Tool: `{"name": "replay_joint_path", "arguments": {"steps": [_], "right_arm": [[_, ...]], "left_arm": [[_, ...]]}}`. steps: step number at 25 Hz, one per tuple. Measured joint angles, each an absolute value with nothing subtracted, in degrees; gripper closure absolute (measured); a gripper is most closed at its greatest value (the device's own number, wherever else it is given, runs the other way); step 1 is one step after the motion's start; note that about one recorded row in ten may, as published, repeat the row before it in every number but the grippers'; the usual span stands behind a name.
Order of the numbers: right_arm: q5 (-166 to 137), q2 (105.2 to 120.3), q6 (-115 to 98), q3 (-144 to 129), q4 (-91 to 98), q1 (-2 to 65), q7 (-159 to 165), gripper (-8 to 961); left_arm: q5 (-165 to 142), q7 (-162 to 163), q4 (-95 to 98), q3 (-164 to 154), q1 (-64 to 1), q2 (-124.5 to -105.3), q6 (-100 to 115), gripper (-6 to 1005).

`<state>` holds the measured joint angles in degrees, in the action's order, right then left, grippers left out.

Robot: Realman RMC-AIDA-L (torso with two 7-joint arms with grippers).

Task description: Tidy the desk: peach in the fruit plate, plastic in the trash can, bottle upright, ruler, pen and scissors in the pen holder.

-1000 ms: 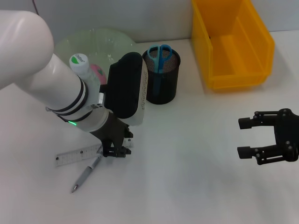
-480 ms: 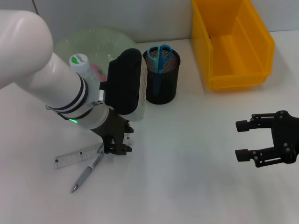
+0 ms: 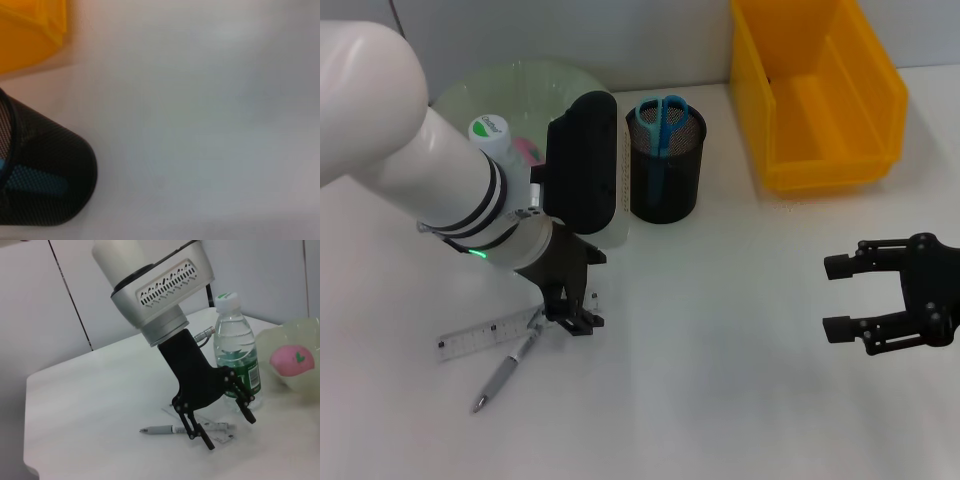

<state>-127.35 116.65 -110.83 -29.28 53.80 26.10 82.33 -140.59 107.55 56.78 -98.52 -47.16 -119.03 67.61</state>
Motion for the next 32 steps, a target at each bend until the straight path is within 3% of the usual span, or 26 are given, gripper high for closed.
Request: {"name": "replay_joint_path", "arguments": {"steps": [8,32], "right_arm": [[-127.35,116.72,-110.83,-29.84,54.01,26.1,82.49,145],[-127.35,116.81,-110.11,-30.63,54.05,26.45,82.97,145]], "left_arm": [[-140.2,106.84,56.1,-98.57,-47.16,-118.91,68.79,220],[-139.91,104.96,54.59,-98.66,-47.47,-119.0,69.46,275]]}}
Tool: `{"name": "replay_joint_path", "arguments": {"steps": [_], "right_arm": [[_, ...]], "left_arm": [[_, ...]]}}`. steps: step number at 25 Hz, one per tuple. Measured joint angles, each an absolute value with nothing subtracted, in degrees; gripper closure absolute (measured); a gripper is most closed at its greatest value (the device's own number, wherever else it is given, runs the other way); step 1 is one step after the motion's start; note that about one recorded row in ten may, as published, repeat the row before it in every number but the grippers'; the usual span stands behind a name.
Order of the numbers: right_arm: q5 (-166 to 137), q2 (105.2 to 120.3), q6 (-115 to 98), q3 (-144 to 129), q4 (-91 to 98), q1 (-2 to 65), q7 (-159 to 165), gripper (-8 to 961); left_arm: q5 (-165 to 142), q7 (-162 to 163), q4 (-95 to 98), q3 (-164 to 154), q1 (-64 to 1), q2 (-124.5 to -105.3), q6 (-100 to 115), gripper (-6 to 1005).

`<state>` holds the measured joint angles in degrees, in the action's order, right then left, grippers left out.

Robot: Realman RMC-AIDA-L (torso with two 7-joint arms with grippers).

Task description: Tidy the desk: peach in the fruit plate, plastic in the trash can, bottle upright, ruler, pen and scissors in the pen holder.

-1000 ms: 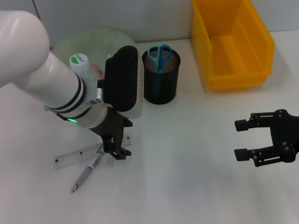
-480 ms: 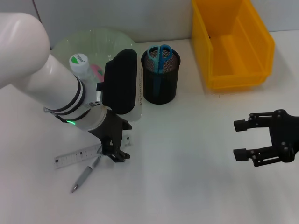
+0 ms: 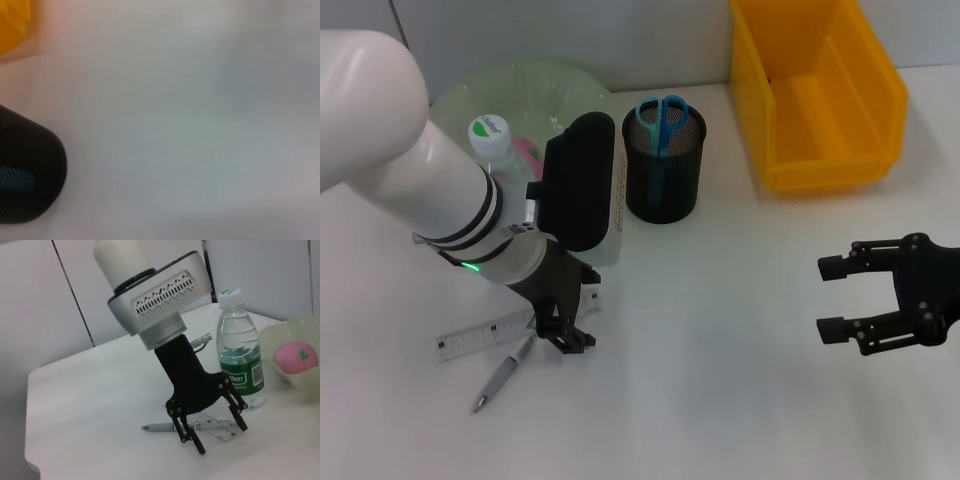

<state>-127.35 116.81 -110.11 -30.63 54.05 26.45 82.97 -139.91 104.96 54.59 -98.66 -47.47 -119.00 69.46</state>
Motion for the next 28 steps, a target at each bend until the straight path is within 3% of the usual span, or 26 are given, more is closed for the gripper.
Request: {"name": "replay_joint_path", "arguments": {"steps": [11,14,28], "right_arm": [[-127.35,116.88,-109.11,-32.0,53.79,26.46,83.1,145],[-127.35,116.89,-108.77,-32.01,53.79,26.45,83.11,145],[-127.35,116.89,-108.57,-32.18,53.9,26.67,83.14,145]], "left_arm": [[-139.31,104.7,54.6,-98.44,-47.99,-119.0,70.4,300],[-139.3,104.66,54.61,-98.43,-47.99,-119.0,70.37,513],[-139.23,103.44,54.54,-97.98,-48.6,-119.01,70.61,532]]}}
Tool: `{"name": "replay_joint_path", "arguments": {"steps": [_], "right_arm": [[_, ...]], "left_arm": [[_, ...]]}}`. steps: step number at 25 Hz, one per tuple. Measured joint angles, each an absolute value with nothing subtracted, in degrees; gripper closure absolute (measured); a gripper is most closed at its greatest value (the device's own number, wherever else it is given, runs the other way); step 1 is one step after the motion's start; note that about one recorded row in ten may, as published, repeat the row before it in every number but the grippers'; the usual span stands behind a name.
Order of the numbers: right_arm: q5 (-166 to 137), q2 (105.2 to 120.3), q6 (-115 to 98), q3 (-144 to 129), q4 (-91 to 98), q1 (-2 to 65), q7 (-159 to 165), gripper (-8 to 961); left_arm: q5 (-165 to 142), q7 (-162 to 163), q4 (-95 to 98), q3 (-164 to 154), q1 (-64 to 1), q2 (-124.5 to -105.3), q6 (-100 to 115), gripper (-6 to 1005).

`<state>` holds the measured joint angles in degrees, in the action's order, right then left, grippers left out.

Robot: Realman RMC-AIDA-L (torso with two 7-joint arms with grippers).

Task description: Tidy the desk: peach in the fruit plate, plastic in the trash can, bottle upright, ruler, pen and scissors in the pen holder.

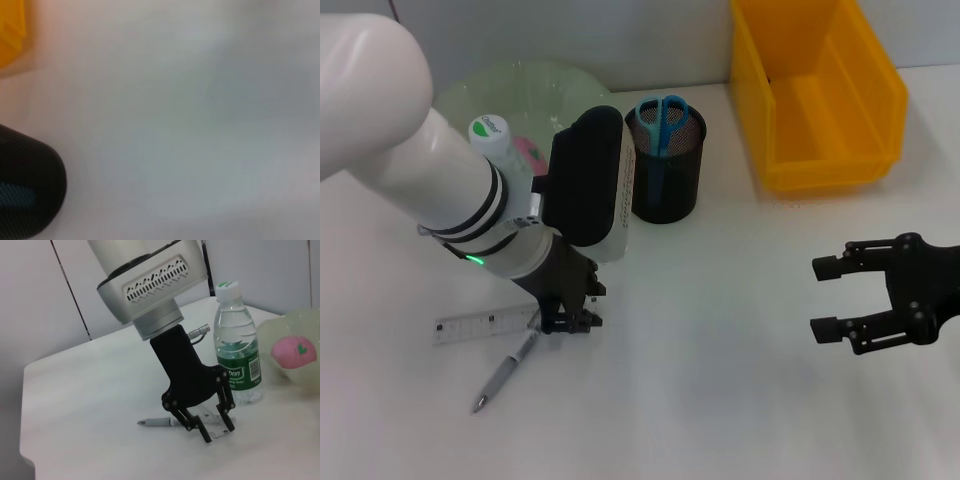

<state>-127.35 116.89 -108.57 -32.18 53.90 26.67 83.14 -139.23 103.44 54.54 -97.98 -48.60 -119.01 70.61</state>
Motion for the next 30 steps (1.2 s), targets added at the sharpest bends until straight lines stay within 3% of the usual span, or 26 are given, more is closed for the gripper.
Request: {"name": "replay_joint_path", "arguments": {"steps": [2,13,18,28,30], "right_arm": [[-127.35,116.89,-108.58,-32.18,53.86,26.85,83.15,145],[-127.35,116.96,-108.58,-32.78,53.74,26.92,83.23,145],[-127.35,116.98,-108.55,-32.87,53.81,26.85,83.24,145],[-127.88,116.98,-108.54,-32.87,53.68,27.06,83.24,145],[-127.89,116.98,-108.54,-32.87,53.68,27.09,83.23,145]], "left_arm": [[-139.18,102.93,54.46,-97.92,-48.66,-119.06,70.45,533],[-139.04,102.54,54.4,-97.9,-48.62,-119.09,70.48,822],[-139.41,104.5,56.08,-98.23,-48.23,-119.09,70.54,836],[-139.64,104.92,55.97,-98.29,-48.09,-119.1,69.63,489],[-139.64,104.92,55.97,-98.29,-48.09,-119.1,69.63,460]]}}
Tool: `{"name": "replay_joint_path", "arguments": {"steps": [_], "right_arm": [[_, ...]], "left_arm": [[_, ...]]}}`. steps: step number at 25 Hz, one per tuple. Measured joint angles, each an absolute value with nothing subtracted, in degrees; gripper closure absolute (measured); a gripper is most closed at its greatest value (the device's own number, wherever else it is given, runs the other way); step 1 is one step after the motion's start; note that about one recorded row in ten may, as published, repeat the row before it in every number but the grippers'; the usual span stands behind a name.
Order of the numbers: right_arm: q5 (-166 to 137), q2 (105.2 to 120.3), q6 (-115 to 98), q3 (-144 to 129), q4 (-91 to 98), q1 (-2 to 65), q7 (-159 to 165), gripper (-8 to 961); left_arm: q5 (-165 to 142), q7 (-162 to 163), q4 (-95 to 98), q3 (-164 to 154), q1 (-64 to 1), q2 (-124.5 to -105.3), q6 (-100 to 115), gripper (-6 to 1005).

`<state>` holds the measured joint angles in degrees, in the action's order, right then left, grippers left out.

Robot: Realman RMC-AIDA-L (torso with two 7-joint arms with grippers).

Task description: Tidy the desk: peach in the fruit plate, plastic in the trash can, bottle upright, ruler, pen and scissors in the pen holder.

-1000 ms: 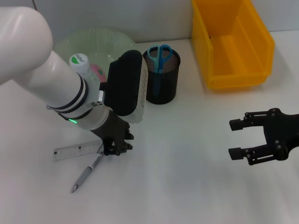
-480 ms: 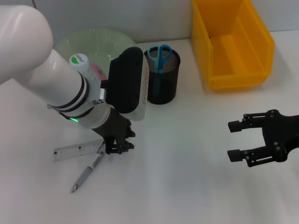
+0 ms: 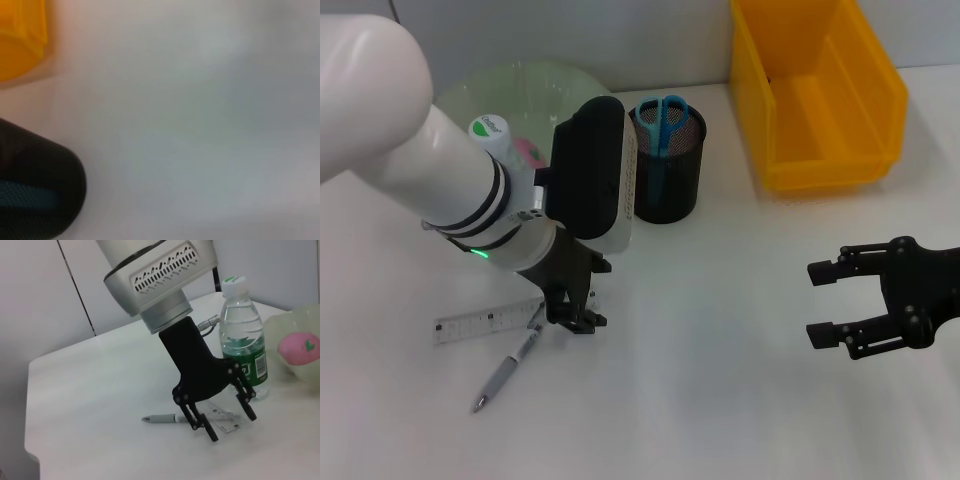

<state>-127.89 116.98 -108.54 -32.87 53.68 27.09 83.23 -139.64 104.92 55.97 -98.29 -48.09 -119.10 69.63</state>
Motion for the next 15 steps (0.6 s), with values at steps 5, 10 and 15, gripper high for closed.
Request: {"name": "replay_joint_path", "arguments": {"steps": [5,10,15], "right_arm": [[-127.94,117.14,-108.54,-32.87,53.87,27.09,83.59,145],[-127.97,117.26,-108.54,-33.1,54.02,27.1,83.76,146],[-127.97,117.35,-108.48,-33.48,54.11,27.15,83.93,146]], "left_arm": [[-139.79,104.28,55.46,-98.16,-48.04,-119.05,68.77,386],[-139.71,103.37,55.11,-98.37,-48.01,-119.01,68.76,357],[-139.6,102.83,54.0,-98.39,-48.2,-119.04,68.76,356]]}}
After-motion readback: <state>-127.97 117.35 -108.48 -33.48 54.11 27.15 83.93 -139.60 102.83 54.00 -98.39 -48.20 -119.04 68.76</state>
